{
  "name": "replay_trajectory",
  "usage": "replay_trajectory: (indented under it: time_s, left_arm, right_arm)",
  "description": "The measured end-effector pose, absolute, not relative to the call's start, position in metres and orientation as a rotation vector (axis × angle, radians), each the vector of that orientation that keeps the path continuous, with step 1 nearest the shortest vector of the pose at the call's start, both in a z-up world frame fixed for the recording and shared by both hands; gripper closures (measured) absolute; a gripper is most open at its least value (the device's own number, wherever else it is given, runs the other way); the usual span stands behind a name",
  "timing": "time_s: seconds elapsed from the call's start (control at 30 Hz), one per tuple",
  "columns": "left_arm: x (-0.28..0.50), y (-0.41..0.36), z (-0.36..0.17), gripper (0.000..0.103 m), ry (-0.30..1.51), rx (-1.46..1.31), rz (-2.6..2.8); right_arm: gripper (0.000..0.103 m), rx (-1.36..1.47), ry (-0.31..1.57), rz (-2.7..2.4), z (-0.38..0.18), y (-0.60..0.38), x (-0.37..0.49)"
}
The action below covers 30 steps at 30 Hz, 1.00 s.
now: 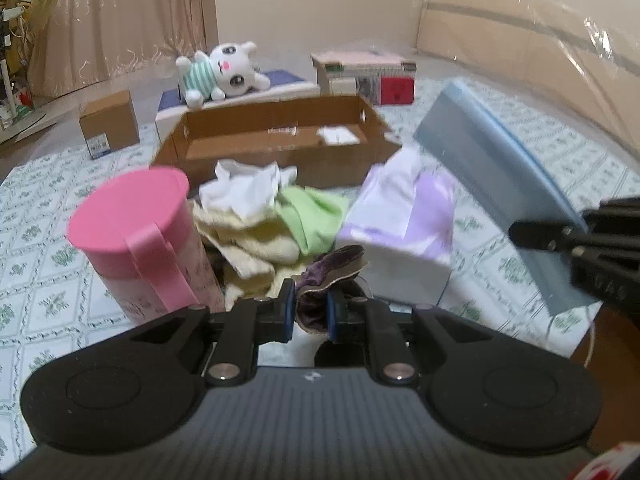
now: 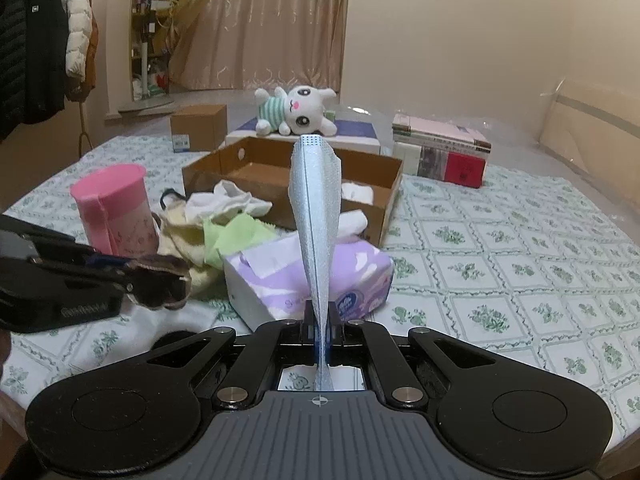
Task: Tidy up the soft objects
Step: 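Carry the scrunchie and mask to the box and release them inside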
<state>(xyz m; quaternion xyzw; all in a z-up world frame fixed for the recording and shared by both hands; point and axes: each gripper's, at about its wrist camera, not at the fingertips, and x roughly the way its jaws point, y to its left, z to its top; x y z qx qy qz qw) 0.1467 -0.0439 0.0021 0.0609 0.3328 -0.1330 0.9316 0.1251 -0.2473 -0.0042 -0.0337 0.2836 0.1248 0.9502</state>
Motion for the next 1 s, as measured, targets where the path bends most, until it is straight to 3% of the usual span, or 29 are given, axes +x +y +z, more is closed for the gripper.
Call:
replay_trajectory:
  time_s: [0.5,1.0]
  left_arm:
    - [0.182,-0.029,0.079,0.089,0.609,0.096,-0.314]
    - [0.323,-0.016,0.128,0.089,0.613,0.176,-0.329]
  right_arm:
    - [0.101,-0.006,0.537,0.293,0.041,-0.254,0.162]
    - [0.101,0.074,0.655,0.342,0.058,-0.252,0.311]
